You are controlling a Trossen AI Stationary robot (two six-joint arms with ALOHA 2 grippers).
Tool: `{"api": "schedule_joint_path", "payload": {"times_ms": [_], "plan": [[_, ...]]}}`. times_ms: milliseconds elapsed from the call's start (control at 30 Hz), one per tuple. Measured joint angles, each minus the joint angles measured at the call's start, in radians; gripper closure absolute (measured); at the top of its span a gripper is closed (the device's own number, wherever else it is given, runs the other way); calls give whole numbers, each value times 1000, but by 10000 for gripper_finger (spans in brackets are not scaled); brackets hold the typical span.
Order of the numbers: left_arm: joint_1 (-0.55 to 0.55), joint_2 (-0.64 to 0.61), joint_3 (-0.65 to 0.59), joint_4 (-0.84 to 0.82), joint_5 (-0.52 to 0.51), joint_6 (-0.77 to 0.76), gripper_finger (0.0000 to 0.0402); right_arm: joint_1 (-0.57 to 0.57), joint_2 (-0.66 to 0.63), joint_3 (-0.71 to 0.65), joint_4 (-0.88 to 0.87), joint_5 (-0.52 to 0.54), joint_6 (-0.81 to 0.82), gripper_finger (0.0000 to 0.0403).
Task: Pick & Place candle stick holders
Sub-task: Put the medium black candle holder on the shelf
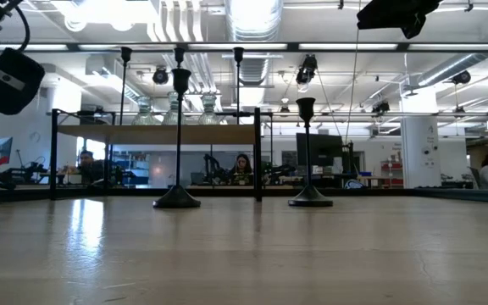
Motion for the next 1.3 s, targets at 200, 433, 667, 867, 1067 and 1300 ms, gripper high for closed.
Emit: {"api": "schedule_joint_path", "payload": {"times_ms": [200, 433, 667, 867, 1067, 1300], "plan": [[0, 77, 1, 76, 0, 1, 239, 0, 0, 0, 0, 0, 0, 275], [1, 163, 58, 92, 12, 9, 239, 0, 0, 0, 1, 0, -1, 279], [1, 261, 133, 91, 41, 74, 247, 0, 0, 0, 0, 0, -1, 288], [1, 286, 166, 67, 50, 144, 367, 0, 0, 0, -5, 0, -1, 295], [1, 257, 206, 13, 11, 135, 392, 0, 0, 0, -4, 1, -24, 303], [-4, 189, 462, -414, -24, 132, 392, 0, 0, 0, 0, 4, -27, 312]]}}
